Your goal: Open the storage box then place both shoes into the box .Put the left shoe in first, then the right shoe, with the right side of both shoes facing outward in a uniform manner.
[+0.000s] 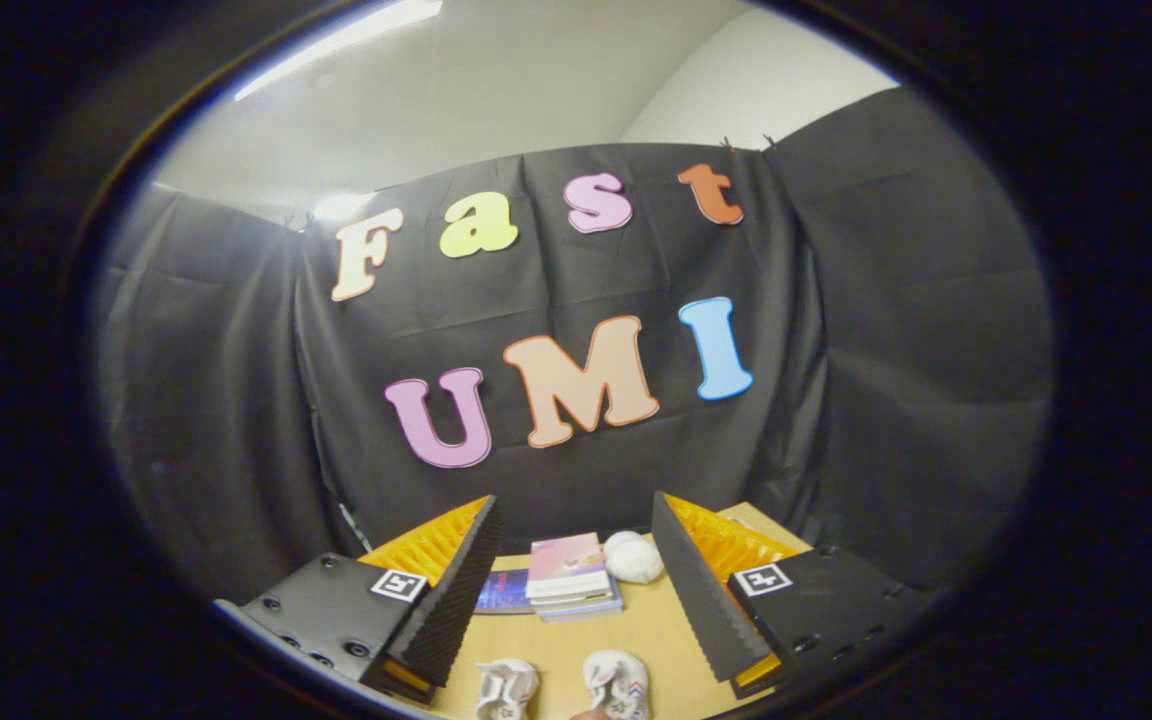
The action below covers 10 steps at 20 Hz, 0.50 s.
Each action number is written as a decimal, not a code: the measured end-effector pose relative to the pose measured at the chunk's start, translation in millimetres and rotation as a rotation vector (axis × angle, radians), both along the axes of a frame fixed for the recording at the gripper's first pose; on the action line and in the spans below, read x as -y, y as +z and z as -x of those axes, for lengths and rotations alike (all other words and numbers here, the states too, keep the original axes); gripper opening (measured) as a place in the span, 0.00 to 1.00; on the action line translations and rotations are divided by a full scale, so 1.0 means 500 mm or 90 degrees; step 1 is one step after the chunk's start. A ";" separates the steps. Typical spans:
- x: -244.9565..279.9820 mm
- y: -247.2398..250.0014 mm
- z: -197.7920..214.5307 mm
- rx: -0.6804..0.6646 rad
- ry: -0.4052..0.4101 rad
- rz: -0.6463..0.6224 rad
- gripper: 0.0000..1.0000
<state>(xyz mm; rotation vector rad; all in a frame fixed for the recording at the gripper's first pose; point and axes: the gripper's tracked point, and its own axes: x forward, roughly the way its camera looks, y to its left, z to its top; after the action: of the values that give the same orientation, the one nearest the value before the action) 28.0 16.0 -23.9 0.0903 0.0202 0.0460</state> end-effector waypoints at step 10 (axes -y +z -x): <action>-0.231 -0.307 0.008 -0.196 0.152 -0.226 0.99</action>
<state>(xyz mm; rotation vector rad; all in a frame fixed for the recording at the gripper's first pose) 23.8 131.4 -177.2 0.4486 0.3305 0.2742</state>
